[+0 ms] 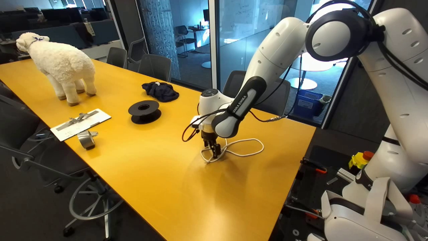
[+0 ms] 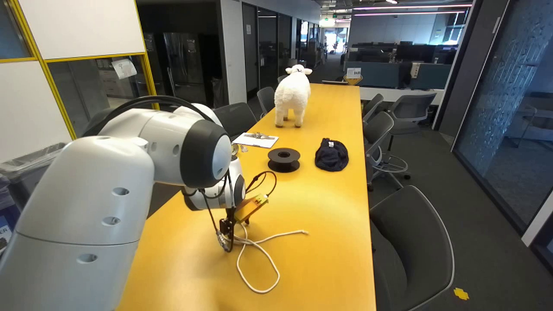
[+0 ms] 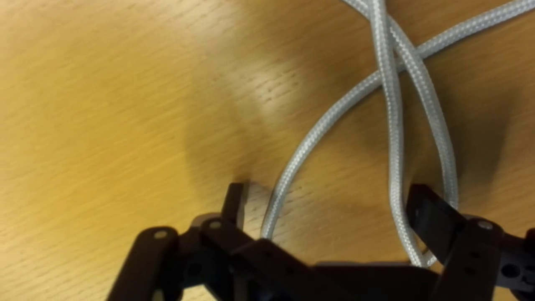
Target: Unfold the rope on the table
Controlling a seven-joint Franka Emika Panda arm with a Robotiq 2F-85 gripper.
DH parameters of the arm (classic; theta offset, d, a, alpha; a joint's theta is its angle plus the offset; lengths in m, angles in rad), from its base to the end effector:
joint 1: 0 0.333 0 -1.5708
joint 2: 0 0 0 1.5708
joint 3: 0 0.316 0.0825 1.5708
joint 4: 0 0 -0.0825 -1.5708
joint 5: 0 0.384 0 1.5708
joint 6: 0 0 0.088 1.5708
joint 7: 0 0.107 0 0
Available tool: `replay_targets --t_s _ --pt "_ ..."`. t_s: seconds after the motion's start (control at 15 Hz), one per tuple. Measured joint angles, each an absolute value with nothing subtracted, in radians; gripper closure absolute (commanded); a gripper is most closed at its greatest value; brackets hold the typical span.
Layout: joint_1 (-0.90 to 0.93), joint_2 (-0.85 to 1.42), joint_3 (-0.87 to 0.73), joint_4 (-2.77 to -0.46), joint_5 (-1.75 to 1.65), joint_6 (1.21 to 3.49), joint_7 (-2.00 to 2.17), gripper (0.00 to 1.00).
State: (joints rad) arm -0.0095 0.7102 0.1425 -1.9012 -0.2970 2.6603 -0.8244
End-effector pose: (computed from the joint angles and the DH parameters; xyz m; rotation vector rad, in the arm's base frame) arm 0.6213 0.0889 0.1309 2.5501 1.7073 0.0652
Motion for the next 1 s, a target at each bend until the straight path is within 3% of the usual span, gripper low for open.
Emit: replay_targets --t_s 0.47,0.53,0.67,1.0 --pt "-0.009 0.686 0.136 -1.947 -0.305 2.706 -0.823 0.00" --pt "-0.009 0.680 0.134 -1.954 -0.306 2.711 -0.823 0.25" --pt "-0.009 0.670 0.132 -1.967 -0.310 2.721 -0.822 0.34" --pt "-0.009 0.647 0.128 -2.000 -0.312 2.743 -0.822 0.73"
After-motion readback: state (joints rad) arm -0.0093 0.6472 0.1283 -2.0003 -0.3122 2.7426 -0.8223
